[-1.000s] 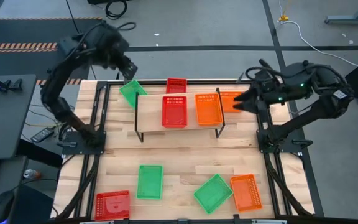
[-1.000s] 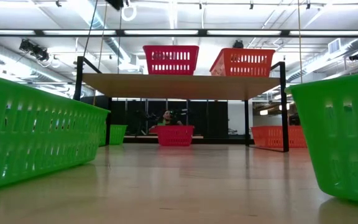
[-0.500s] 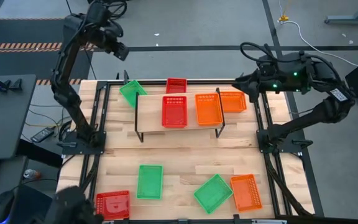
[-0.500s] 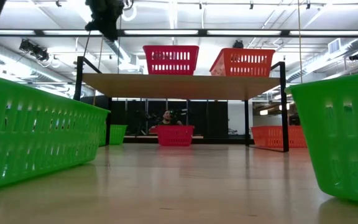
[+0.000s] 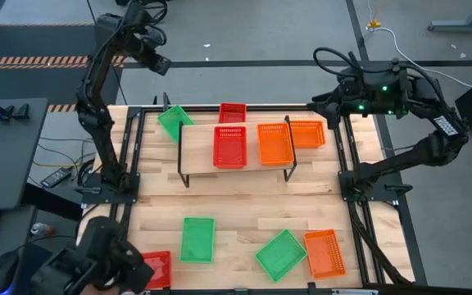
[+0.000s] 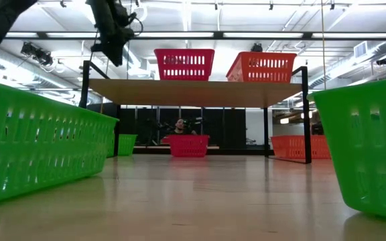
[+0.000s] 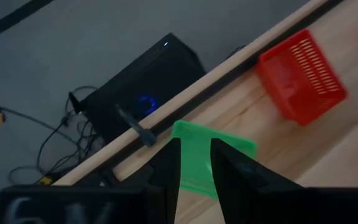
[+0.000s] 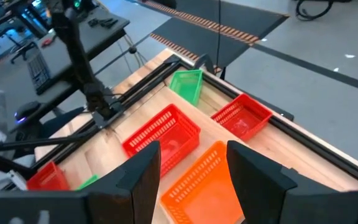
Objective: Stack baskets on shelf by color
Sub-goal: Put the top green bin into the shelf
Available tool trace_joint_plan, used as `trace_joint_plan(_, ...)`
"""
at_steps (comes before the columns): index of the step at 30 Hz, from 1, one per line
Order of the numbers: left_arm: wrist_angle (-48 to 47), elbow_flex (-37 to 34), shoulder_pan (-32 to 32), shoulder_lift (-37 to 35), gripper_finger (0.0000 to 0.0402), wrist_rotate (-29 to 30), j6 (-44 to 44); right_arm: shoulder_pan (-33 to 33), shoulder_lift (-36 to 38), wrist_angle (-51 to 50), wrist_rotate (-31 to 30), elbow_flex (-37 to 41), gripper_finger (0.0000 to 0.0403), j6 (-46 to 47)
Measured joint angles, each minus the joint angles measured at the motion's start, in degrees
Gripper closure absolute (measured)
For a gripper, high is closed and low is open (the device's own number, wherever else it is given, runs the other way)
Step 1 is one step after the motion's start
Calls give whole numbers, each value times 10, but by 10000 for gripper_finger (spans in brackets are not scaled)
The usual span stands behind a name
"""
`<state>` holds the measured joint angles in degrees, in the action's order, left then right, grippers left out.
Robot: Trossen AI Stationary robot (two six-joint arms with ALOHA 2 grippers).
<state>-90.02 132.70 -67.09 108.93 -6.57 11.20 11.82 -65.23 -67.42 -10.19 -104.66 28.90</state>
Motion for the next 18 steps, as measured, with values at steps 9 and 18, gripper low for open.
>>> trace_joint_plan(9,0,0,-31,23,308,-12,25,41,12,0,35,0,212,-19)
trace_joint_plan(18,0,0,-69,22,306,-12,4,75,17,0,43,0,212,-31)
